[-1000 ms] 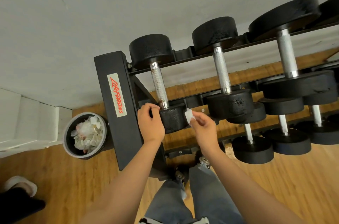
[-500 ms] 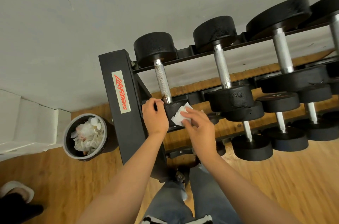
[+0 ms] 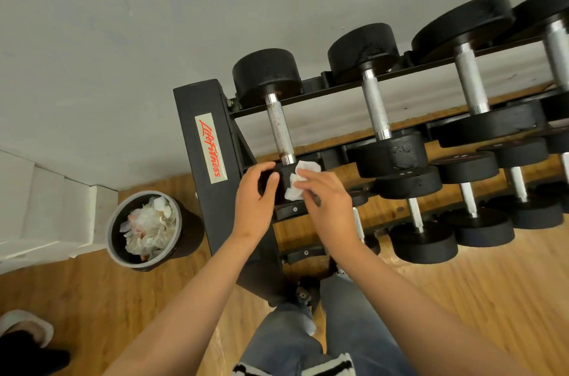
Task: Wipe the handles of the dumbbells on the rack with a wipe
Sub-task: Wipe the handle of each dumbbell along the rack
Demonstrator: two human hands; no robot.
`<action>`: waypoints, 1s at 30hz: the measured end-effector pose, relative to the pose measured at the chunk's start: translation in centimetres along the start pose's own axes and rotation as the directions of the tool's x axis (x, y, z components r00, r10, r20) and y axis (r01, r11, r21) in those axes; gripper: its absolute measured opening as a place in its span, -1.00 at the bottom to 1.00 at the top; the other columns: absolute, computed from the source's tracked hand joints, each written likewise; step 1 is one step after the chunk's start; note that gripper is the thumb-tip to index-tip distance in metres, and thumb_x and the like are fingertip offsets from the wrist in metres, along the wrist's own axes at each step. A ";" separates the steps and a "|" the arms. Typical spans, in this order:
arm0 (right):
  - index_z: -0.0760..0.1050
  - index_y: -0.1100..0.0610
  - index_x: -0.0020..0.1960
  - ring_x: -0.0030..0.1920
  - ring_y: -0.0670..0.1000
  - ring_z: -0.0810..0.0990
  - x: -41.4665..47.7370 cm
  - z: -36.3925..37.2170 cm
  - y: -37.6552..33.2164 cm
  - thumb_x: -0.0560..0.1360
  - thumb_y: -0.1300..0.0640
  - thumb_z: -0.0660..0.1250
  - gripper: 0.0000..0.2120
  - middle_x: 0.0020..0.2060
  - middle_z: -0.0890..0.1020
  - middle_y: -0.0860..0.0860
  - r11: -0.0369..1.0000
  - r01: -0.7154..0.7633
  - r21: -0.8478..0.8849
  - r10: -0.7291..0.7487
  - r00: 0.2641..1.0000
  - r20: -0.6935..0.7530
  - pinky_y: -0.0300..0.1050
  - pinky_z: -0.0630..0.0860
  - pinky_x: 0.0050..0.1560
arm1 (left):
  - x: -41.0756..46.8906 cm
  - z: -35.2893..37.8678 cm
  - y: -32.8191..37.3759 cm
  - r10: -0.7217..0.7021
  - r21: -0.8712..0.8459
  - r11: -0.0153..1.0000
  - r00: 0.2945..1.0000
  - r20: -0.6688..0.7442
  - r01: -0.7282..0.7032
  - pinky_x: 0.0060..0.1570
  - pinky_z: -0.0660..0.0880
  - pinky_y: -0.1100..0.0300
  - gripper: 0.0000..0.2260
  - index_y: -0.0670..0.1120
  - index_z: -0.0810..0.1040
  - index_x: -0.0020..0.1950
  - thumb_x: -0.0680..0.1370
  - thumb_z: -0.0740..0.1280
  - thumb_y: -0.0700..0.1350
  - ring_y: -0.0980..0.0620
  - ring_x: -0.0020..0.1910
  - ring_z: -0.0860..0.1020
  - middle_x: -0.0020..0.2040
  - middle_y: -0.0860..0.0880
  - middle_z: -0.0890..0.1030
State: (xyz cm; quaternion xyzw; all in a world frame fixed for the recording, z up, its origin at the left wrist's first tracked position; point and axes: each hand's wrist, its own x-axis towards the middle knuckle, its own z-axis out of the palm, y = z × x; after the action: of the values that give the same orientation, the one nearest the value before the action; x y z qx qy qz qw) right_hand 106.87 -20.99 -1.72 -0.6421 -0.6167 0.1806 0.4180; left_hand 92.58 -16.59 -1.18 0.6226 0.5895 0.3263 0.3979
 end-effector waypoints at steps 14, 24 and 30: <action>0.42 0.09 0.16 0.14 -0.12 0.55 1.3 -1.8 -1.4 0.48 0.43 0.32 -0.64 0.09 0.54 0.00 0.914 -0.226 0.336 0.174 0.969 0.178 -0.25 0.53 0.15 | -1.3 1.0 2.9 0.314 0.220 0.918 0.943 0.107 -0.330 0.28 0.27 0.46 -0.69 -0.06 0.47 0.31 0.57 0.35 -0.16 0.23 0.26 0.38 0.25 0.04 0.50; 0.36 0.09 0.42 0.44 -0.15 0.26 0.8 -1.9 1.2 0.54 0.22 0.33 -0.53 0.41 0.38 -0.06 0.978 -0.138 0.154 0.100 0.967 0.234 -0.40 0.15 0.40 | -0.7 0.7 2.0 0.467 0.413 0.748 0.854 0.228 -0.519 0.10 0.38 0.28 -0.83 -0.18 0.62 0.10 0.52 0.35 -0.21 0.09 0.10 0.41 0.06 -0.06 0.57; 0.21 0.04 0.51 0.49 -0.14 0.16 1.3 -2.2 1.3 0.49 0.09 0.42 -0.33 0.47 0.28 -0.08 0.982 -0.150 0.112 0.106 0.940 0.326 -0.30 0.11 0.43 | 0.2 -0.3 2.0 0.458 0.383 0.777 0.866 0.200 -0.499 0.19 0.28 0.39 -0.83 -0.19 0.63 0.07 0.49 0.42 -0.30 0.12 0.10 0.42 0.05 -0.08 0.59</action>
State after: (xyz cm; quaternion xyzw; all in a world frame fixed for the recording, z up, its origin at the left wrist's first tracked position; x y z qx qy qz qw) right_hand 109.59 -20.29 -1.09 -0.6135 -0.6192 0.3500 0.3430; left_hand 93.30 -16.34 0.68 0.8377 0.4483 0.2510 0.1851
